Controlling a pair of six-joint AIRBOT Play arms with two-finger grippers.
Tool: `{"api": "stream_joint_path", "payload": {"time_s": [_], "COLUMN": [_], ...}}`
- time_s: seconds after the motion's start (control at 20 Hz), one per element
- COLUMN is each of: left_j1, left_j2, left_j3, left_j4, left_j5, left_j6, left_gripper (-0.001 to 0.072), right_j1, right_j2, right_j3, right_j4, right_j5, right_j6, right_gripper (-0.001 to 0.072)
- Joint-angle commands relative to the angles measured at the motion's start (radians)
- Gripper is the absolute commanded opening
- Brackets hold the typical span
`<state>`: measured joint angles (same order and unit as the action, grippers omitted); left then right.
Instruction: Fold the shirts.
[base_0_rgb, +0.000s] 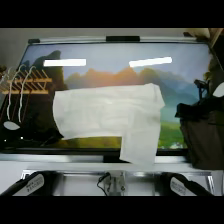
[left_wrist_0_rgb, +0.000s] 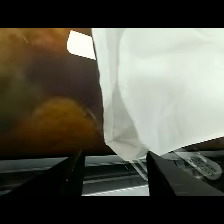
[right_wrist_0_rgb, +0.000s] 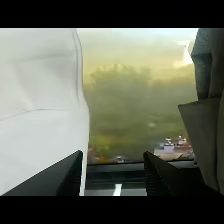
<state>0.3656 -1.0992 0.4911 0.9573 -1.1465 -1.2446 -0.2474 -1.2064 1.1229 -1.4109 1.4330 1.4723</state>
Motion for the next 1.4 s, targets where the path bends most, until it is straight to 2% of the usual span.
{"api": "stream_joint_path", "payload": {"time_s": [0.0, 0.2, 0.25, 0.3, 0.35, 0.45, 0.5, 0.7, 0.8, 0.9, 1.0, 1.15, 1.35], "left_j1": [-0.001, -0.001, -0.001, -0.001, -0.001, -0.001, 0.0, 0.0, 0.0, 0.0, 0.0, 0.0, 0.0], "left_j2": [-0.041, -0.067, -0.067, -0.067, -0.067, -0.067, -0.067, -0.067, -0.067, -0.067, -0.067, -0.067, -0.067], "left_j3": [-0.023, -0.031, -0.031, -0.031, -0.031, -0.031, -0.031, -0.031, -0.031, -0.031, -0.031, -0.031, -0.031], "left_j4": [-0.016, -0.032, -0.042, -0.046, -0.046, -0.047, -0.055, -0.069, -0.069, -0.068, -0.068, -0.068, -0.069], "left_j5": [0.034, 0.101, 0.118, 0.132, 0.142, 0.144, 0.141, 0.122, 0.115, 0.114, 0.114, 0.115, 0.113], "left_j6": [0.008, 0.015, 0.014, 0.014, 0.014, 0.024, 0.042, 0.066, 0.066, 0.067, 0.067, 0.071, 0.081], "left_gripper": [0.0443, 0.0428, 0.032, 0.0242, 0.0239, 0.0048, 0.0027, 0.0027, 0.0027, 0.0028, 0.0028, 0.0028, 0.0028], "right_j1": [0.0, 0.0, 0.0, 0.0, 0.0, 0.0, 0.0, 0.0, 0.024, 0.05, 0.045, 0.046, 0.046], "right_j2": [0.001, 0.001, 0.001, 0.001, 0.001, 0.001, 0.001, 0.001, 0.022, 0.054, 0.061, 0.06, 0.06], "right_j3": [-0.001, -0.002, -0.002, -0.002, -0.002, -0.002, -0.002, -0.017, -0.072, -0.187, -0.313, -0.474, -0.521], "right_j4": [0.008, 0.016, 0.02, 0.02, 0.02, 0.021, 0.022, 0.077, 0.175, 0.096, 0.104, 0.165, 0.238], "right_j5": [-0.001, 0.003, 0.003, 0.003, 0.003, 0.001, 0.0, 0.026, 0.031, -0.013, -0.026, -0.135, -0.286], "right_j6": [0.01, 0.02, 0.024, 0.032, 0.037, 0.039, 0.039, 0.04, -0.029, -0.029, -0.03, -0.037, -0.037], "right_gripper": [0.0497, 0.0497, 0.0497, 0.0497, 0.0497, 0.0497, 0.0497, 0.05, 0.0501, 0.0502, 0.0502, 0.0501, 0.0501]}}
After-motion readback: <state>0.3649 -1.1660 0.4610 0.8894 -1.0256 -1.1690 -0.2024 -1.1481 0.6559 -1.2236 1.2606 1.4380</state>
